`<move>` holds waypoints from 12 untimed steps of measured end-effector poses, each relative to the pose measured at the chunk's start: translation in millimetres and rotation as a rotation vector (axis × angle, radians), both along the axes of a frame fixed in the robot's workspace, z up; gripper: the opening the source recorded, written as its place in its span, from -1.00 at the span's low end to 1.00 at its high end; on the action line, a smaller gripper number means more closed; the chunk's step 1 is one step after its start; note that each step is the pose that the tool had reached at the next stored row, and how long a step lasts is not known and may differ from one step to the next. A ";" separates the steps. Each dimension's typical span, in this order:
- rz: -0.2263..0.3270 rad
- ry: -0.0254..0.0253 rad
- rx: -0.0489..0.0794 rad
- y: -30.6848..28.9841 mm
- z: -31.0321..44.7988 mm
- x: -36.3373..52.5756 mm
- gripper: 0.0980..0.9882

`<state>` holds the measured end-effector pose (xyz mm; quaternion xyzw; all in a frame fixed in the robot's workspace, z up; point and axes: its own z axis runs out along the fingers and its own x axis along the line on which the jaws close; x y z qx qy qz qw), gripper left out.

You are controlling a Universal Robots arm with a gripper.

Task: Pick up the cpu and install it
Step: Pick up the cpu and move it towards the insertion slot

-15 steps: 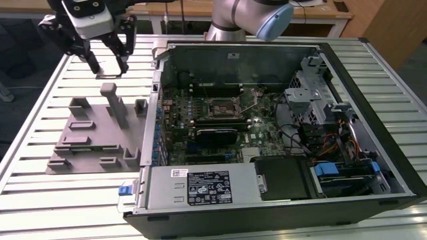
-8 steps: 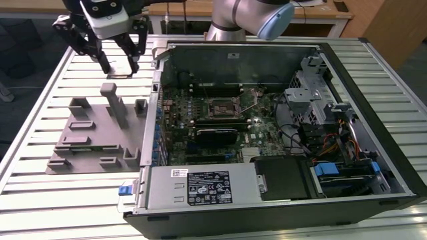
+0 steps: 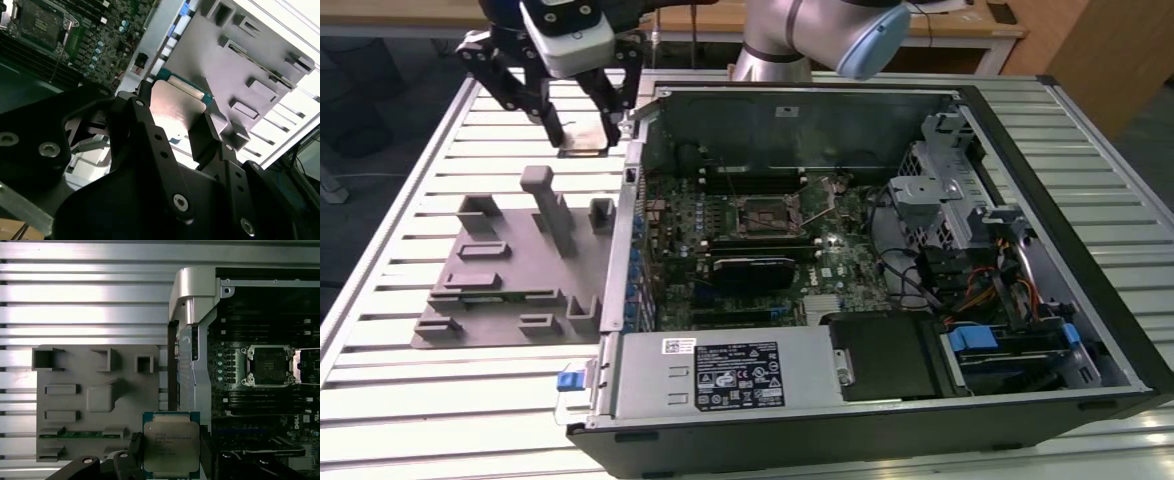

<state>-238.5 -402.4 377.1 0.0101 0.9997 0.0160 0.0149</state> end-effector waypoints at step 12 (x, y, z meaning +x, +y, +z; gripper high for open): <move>0.000 0.0009 0.000 0.0 0.0 36.4 0.00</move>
